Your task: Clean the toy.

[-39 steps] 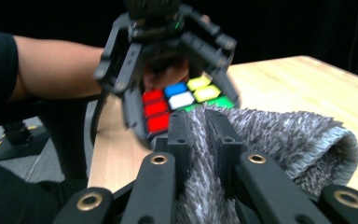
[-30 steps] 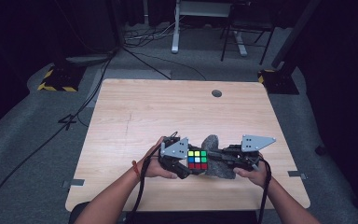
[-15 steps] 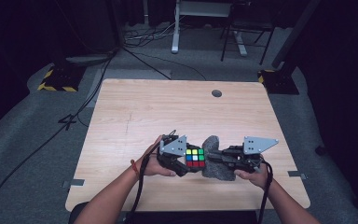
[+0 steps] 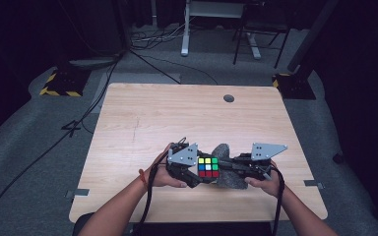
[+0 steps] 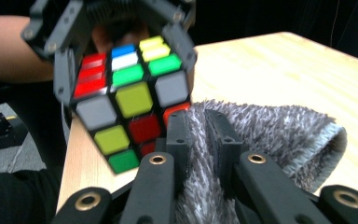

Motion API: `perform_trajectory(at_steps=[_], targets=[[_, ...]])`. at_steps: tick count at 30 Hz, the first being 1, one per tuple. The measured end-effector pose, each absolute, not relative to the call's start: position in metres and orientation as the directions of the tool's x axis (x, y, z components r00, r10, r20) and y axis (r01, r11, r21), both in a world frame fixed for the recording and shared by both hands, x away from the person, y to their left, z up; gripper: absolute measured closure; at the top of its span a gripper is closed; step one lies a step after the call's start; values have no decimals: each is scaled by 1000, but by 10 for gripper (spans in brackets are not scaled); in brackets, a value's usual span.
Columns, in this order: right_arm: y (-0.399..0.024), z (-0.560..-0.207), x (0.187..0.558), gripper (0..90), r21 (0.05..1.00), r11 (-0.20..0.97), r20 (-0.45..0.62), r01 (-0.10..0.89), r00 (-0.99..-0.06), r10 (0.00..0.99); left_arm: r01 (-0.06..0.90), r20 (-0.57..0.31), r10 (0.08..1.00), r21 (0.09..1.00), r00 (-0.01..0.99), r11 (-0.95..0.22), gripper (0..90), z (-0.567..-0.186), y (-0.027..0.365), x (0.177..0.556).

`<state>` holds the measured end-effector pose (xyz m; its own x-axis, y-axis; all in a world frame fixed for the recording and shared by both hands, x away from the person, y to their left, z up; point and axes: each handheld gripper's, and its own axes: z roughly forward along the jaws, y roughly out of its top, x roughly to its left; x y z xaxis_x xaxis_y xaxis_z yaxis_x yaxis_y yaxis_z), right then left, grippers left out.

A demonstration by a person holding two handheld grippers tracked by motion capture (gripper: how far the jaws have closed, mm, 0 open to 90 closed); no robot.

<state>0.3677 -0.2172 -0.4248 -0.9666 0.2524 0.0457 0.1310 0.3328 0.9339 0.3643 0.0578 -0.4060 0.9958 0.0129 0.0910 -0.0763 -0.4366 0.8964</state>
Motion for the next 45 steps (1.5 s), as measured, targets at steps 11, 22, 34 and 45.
perform_trajectory(at_steps=[11, 22, 34, 45], targets=[[-210, -429, 365, 811, 922, 367, 59, 128, -979, 195, -58, 97, 68, 898, 993, -435, 337, -405, 70, 374], [-222, -427, 372, 810, 917, 379, 22, 124, -965, 261, -26, 102, 127, 868, 987, -496, 337, -420, 69, 385], [-246, -438, 393, 808, 884, 430, 10, 185, -926, 378, 51, 56, 174, 830, 983, -555, 336, -440, 78, 401], [-263, -453, 405, 803, 819, 504, 30, 275, -897, 440, 124, 8, 202, 769, 979, -627, 336, -458, 93, 406]])
